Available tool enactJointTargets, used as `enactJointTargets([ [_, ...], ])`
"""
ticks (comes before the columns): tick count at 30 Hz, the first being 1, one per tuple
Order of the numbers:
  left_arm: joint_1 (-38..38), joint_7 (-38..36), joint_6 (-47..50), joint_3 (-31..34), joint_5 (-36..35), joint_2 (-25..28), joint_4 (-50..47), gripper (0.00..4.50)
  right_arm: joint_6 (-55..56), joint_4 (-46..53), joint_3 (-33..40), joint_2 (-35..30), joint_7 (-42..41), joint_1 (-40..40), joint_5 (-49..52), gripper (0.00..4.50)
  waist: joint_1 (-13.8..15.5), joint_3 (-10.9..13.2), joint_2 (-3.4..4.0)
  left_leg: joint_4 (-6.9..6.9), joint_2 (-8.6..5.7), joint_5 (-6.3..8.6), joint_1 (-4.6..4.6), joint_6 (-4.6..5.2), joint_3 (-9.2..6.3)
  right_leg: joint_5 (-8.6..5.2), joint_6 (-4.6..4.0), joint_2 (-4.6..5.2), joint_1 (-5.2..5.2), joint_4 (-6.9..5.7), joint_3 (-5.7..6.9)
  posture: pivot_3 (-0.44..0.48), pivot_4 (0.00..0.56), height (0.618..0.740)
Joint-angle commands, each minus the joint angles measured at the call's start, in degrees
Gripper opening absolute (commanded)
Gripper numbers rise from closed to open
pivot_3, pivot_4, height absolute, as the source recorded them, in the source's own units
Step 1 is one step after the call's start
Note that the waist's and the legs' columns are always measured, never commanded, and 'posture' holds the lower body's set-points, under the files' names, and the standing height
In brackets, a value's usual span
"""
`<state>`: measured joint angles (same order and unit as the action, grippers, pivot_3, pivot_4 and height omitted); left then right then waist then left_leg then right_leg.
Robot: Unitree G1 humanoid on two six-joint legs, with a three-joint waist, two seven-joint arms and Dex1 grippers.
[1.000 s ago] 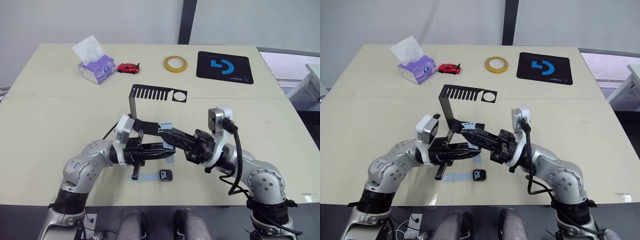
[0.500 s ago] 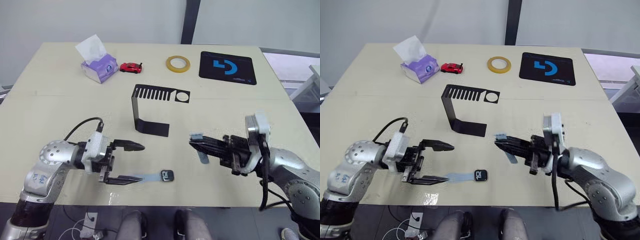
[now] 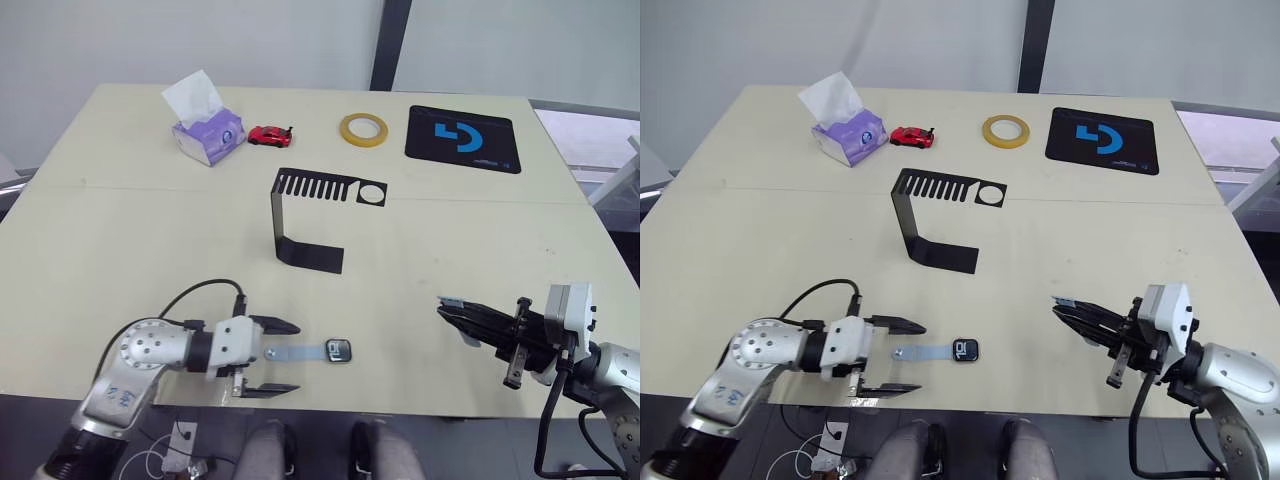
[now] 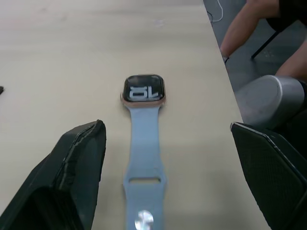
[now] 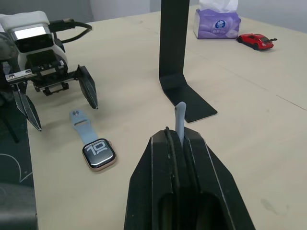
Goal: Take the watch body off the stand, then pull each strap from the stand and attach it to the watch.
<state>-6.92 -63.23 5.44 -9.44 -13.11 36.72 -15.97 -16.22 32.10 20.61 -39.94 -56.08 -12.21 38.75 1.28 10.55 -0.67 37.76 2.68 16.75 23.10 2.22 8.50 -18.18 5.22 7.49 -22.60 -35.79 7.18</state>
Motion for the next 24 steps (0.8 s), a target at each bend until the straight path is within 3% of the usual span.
enactJointTargets([
  [1, -2.21, 2.0, 1.67, -2.83, 1.4, -1.81, 0.37, 4.4, -0.69, 4.07, 0.54, -0.64, 0.52, -0.48, 2.31, 0.0, 0.02, 0.0, 0.0, 0.0, 0.0, 0.0, 0.0, 0.0, 0.0, 0.0, 0.0, 0.0, 0.0, 0.0, 0.0, 0.0, 0.15, 0.74],
  [12, -8.3, 5.03, 2.41, -8.34, 5.57, -7.1, 6.84, 4.4, -3.15, 7.29, -0.81, -0.69, 2.4, -0.76, 3.11, 0.0, 0.1, 0.0, -0.01, 0.18, -0.01, 0.0, 0.01, 0.02, 0.0, 0.0, 0.0, -0.01, 0.04, -0.09, 0.02, 0.0, 0.15, 0.74],
  [24, -7.08, 7.97, -0.07, -10.17, 8.57, -8.45, 7.37, 4.4, -2.78, 7.72, -2.44, -0.33, 4.4, -0.35, 2.64, 0.0, 0.11, 0.0, -0.01, 0.22, -0.01, -0.03, 0.01, -0.02, 0.0, 0.0, 0.0, 0.0, 0.05, -0.1, 0.02, 0.0, 0.15, 0.74],
])
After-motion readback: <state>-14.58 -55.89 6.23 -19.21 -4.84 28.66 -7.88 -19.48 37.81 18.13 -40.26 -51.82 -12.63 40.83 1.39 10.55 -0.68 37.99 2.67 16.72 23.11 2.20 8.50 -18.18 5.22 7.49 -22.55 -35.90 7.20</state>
